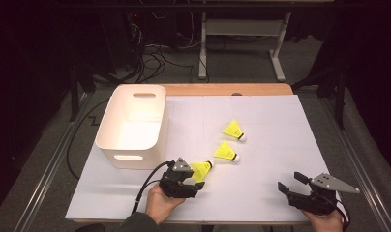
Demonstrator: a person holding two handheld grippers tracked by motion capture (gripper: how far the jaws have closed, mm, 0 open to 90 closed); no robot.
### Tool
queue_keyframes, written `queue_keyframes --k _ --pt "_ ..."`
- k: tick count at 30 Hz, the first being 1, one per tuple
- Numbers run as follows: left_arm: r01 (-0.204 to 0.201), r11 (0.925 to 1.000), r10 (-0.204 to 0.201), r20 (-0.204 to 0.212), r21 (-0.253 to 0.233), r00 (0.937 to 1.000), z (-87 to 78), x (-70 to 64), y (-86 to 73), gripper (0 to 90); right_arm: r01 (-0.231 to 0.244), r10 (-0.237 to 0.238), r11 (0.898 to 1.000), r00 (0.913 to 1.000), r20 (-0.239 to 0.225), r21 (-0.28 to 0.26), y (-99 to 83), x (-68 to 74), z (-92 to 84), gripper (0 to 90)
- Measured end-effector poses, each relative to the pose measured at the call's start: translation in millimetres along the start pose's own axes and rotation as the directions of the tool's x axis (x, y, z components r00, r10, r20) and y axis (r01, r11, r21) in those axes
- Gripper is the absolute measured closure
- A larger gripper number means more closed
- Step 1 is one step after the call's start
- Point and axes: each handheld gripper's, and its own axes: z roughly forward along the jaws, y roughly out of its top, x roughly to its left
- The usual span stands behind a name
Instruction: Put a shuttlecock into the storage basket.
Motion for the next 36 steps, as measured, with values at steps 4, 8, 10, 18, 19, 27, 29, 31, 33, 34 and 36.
queue_keyframes --k 4,8,10,18,19,27,29,31,33,34,36 --pt "0.005 1.0 -0.005 -0.007 0.005 1.0 1.9 0.7 1.7 43.7 0.003 -0.003 1.0 1.0 -0.001 0.0 0.0 -0.1 0.1 25.2" --pt "-0.014 0.9998 0.014 -0.023 0.016 0.9996 2.3 -1.7 3.5 43.9 0.001 -0.001 1.0 1.0 0.001 0.001 -0.2 -0.1 0.0 25.3" --pt "-0.009 0.9998 0.01 -0.024 0.015 0.9997 3.1 -2.4 4.5 43.9 0.002 -0.002 1.0 1.0 0.0 0.002 -0.1 -0.1 0.3 25.3" --pt "-0.008 0.9995 0.008 -0.026 0.03 0.9996 7.3 -2.4 8.7 44.6 0.003 -0.003 1.0 1.0 -0.002 0.0 -0.1 -0.1 0.2 25.3" --pt "-0.003 0.9996 0.003 -0.027 0.029 0.9996 7.9 -2.5 9.2 44.6 0.003 -0.003 1.0 1.0 -0.002 0.0 -0.1 -0.1 0.2 25.3" --pt "0.005 0.9989 -0.004 -0.032 0.046 0.9995 12.4 -2.8 13.8 45.8 0.002 -0.002 1.0 1.0 -0.008 -0.002 0.0 -0.5 0.0 25.4" --pt "0.002 0.9987 -0.001 -0.032 0.052 0.9995 12.9 -2.9 15.1 46.2 0.002 -0.002 1.0 1.0 -0.009 -0.002 0.0 -0.5 0.1 25.4" --pt "0.006 0.9985 -0.005 -0.033 0.054 0.9994 13.8 -2.9 16.4 46.7 0.001 -0.001 1.0 1.0 -0.01 -0.002 -0.1 -0.6 0.1 25.4" --pt "0.011 0.9984 -0.009 -0.036 0.055 0.9993 15.1 -2.9 17.8 47.4 0.001 -0.001 1.0 0.9999 -0.011 -0.002 0.0 -0.8 0.1 25.4" --pt "0.007 0.9982 -0.005 -0.035 0.06 0.9994 15.5 -2.9 18.4 47.7 0.002 -0.002 1.0 0.9999 -0.011 -0.002 0.0 -0.9 0.2 25.5" --pt "0.004 0.9979 -0.002 -0.036 0.064 0.9993 16.7 -3.5 19.5 48.4 0.004 -0.004 1.0 0.9999 -0.013 -0.004 0.0 -1.0 0.3 25.4"
